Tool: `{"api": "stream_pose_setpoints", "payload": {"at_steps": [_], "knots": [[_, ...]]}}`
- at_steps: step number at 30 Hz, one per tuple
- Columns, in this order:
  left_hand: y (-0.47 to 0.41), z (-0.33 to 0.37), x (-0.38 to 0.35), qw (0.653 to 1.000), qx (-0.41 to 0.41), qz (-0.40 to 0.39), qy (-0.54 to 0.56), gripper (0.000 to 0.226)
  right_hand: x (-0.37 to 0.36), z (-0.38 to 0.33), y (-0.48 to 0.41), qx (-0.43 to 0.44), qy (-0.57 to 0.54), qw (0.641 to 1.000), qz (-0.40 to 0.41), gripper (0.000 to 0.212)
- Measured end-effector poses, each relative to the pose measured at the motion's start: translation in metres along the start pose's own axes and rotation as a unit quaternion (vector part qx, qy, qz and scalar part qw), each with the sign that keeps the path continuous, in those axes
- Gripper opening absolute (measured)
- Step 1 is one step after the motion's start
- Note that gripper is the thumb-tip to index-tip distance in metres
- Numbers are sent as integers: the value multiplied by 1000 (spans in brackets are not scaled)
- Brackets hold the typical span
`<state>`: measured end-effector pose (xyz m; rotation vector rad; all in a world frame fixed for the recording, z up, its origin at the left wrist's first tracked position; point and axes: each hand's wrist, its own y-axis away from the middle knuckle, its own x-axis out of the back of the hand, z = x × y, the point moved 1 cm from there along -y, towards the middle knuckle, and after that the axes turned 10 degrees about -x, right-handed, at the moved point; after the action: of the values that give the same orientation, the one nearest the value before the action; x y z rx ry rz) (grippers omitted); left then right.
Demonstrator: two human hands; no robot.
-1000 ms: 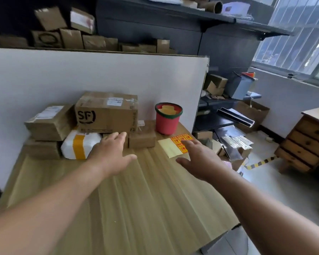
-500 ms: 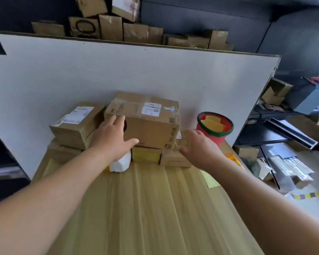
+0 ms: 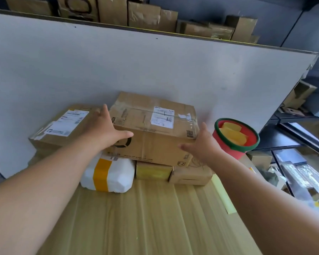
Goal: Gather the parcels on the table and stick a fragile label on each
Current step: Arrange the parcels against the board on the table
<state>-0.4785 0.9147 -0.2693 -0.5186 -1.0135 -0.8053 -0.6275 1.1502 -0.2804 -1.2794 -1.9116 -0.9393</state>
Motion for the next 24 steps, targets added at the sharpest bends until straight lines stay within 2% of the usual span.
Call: {"api": "stream_pose_setpoints", "payload": {"at_steps": [6, 9, 14, 24], "knots": [[-17, -10, -4, 986, 54, -22, 158, 111, -8, -2, -14, -43, -90, 994, -35, 68], [-14, -10, -7, 984, 48, -13, 172, 103, -7, -1, -13, -40, -107, 993, -24, 62], [11, 8, -4, 986, 35, 35, 161, 70, 6, 11, 3, -30, -122, 992, 10, 59], [115, 54, 15, 975, -4, 130, 182, 77, 66, 56, 90, 19, -170, 985, 36, 50]]}}
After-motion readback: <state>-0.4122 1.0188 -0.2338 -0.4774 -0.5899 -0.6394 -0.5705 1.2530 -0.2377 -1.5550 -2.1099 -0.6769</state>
